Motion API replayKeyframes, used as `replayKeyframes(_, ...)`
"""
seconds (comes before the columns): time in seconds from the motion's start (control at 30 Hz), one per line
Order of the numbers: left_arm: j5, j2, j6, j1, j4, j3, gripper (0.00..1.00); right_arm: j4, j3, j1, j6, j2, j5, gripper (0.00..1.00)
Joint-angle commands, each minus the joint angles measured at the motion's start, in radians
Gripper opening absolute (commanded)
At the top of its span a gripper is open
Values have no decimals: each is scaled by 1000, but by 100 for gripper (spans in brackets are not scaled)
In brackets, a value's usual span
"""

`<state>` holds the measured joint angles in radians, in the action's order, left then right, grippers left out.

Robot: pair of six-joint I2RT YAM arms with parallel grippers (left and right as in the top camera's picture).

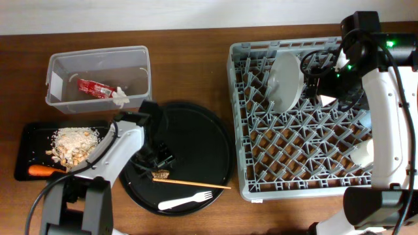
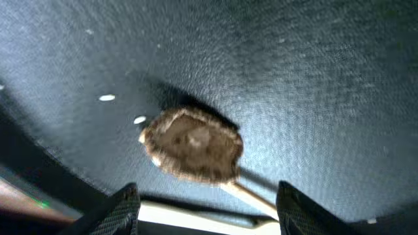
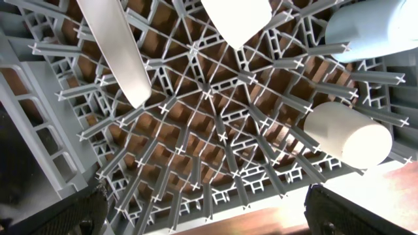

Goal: Sort waste into correct bins and load items into the dishwasher rack

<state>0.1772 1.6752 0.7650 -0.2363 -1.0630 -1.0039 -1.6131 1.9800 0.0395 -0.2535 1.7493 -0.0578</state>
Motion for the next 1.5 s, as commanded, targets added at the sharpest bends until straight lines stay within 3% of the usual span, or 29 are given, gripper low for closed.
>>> replayKeyframes(0.0,35,-19,47,-2,83,78,66,0,8,1,7,-26,2,98)
replayKeyframes(0.13,15,-19,54,-1,195,128,62,0,8,1,7,-26,2,99)
replayKeyframes(0.17,-6,-19,54,-1,216,134,50,-1,8,1,7,-26,2,99)
replayKeyframes(0.23,-13,-19,54,-1,222,134,39,-5,8,1,7,-26,2,99)
replayKeyframes(0.33,-15,-19,53,-1,224,132,14,-5,8,1,7,-26,2,99)
replayKeyframes(0.47,-28,-19,52,26,218,107,4,-6,8,1,7,-26,2,99)
replayKeyframes(0.77,-54,-21,-23,117,142,-30,11,-6,8,1,7,-26,2,99)
replayKeyframes(0.8,-71,-21,-22,120,141,-47,15,-6,8,1,7,-26,2,99)
replayKeyframes(0.87,-72,-21,-22,119,141,-57,34,-6,8,1,7,-26,2,99)
replayKeyframes(0.93,-69,-21,-22,118,126,-57,42,-6,8,1,7,-26,2,99)
replayKeyframes(1.07,-69,-21,-22,118,114,-57,44,-6,8,1,7,-26,2,99)
replayKeyframes(1.17,-69,-21,-22,118,129,-56,52,-6,8,1,7,-26,2,99)
replayKeyframes(1.47,-69,10,-17,48,188,-55,61,-6,8,1,7,-26,2,99)
